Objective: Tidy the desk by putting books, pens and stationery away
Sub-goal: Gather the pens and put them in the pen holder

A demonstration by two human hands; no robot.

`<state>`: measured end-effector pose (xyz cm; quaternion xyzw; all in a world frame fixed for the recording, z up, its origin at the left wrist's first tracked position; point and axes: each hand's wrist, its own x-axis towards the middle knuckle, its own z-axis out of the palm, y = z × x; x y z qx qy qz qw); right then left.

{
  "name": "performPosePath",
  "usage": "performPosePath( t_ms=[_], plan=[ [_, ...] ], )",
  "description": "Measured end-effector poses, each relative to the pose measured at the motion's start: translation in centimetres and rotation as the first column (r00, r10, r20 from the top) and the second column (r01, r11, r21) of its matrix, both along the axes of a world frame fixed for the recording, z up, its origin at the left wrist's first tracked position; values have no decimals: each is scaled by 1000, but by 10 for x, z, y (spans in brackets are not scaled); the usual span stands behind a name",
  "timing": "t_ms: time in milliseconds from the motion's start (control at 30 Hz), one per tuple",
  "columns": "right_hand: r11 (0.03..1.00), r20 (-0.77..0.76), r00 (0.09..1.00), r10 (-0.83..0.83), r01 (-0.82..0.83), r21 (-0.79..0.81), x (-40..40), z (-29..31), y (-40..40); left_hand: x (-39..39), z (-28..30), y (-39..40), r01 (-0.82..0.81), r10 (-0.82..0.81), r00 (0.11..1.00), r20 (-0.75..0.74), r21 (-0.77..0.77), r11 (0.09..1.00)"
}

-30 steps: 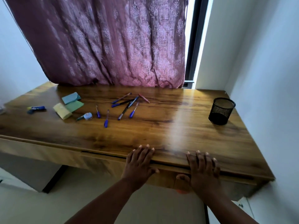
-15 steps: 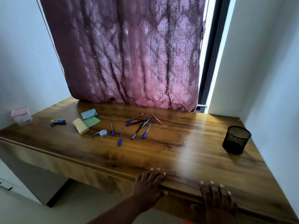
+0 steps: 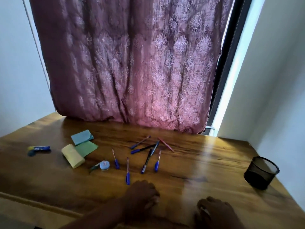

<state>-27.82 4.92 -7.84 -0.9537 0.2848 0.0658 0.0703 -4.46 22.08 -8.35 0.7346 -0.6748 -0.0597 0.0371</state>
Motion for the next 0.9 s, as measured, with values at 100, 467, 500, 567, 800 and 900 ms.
performPosePath(
  t_ms=[100,467,500,567,800,900],
  plan=[
    [996,96,991,91,-88,-35,61,3,-1,43,11,-15,-253,250,967,-46,-76,964],
    [970,21,984,178,-172,-171,205,10,-14,83,3,-70,-576,577,817,-6,26,817],
    [969,3,982,188,-185,-165,209,7,-16,83,1,-70,-574,575,818,-9,53,817],
    [965,-20,976,215,-216,-148,212,0,-18,84,0,-69,-578,582,812,-41,85,812],
    [937,-38,939,341,-343,-68,197,-11,-14,84,28,-49,-631,638,761,-119,94,770],
    [878,-28,888,459,-458,-138,176,-18,-8,89,65,-28,-677,666,725,-173,-6,736]
  ],
)
